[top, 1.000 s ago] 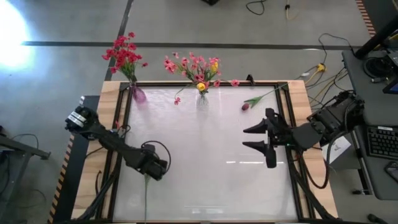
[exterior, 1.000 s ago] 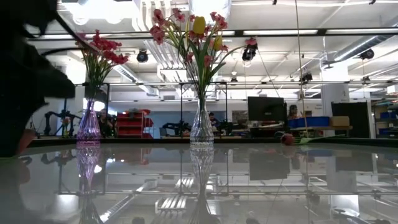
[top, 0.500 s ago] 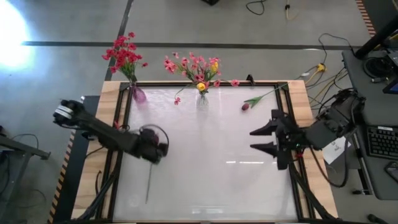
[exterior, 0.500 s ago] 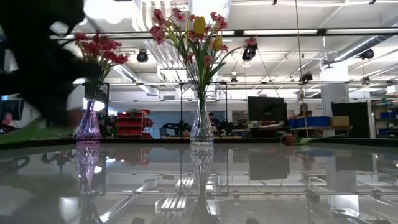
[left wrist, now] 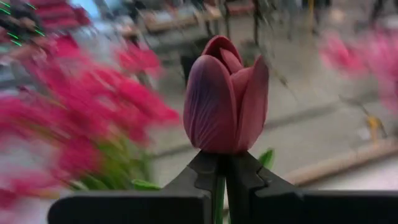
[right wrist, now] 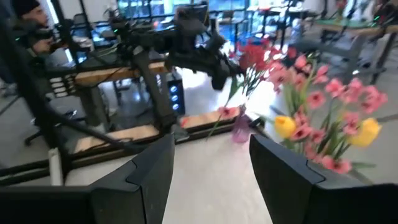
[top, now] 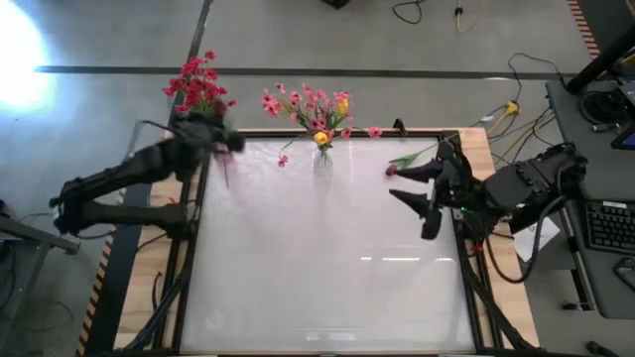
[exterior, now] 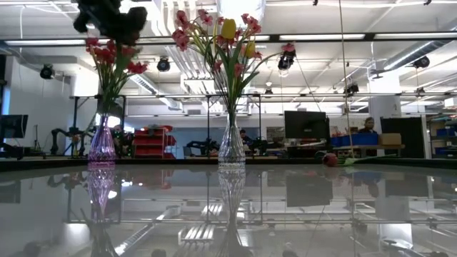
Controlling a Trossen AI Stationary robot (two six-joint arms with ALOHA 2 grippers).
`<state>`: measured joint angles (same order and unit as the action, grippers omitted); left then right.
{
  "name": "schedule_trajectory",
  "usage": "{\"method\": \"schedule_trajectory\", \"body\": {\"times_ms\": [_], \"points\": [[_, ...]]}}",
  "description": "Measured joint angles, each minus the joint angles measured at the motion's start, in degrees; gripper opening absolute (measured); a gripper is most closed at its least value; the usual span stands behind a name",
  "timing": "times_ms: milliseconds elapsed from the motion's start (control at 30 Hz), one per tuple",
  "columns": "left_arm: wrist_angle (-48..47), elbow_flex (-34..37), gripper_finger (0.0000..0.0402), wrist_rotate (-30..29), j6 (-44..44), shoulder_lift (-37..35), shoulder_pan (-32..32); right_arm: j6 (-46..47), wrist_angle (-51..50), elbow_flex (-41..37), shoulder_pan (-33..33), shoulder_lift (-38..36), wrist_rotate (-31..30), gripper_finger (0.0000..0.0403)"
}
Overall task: Sort flowers into vase by color
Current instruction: Put the left red tulip into the purple vase
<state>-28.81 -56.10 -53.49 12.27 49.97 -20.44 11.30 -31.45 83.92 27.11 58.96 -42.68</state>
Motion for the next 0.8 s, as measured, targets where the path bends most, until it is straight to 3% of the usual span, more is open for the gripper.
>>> {"method": "schedule_trajectory", "body": {"times_ms": [167,367,433,600,800], "points": [[4.8,-1.6,0.0,-1.3,-8.1,-6.4,-3.5,-1.0,2.1,0.0,-2.0,0.1,-1.0,0.0201],[9.1,3.5,0.0,-15.0,-7.9,-13.1,-3.6,-1.0,2.2,0.0,-2.6,0.4,-2.3,0.0201],[14.0,6.5,0.0,-16.8,-7.9,-15.8,-3.6,-0.9,2.2,0.0,-2.6,0.5,-2.4,0.0201],[32.7,16.3,0.0,-22.4,-12.7,-21.9,-5.1,-0.9,2.2,0.0,-2.6,0.8,-2.8,0.0201],[65.5,24.8,0.0,-22.1,-35.9,-25.4,-9.6,0.1,2.3,0.0,-2.6,1.0,-3.1,0.0201]]}}
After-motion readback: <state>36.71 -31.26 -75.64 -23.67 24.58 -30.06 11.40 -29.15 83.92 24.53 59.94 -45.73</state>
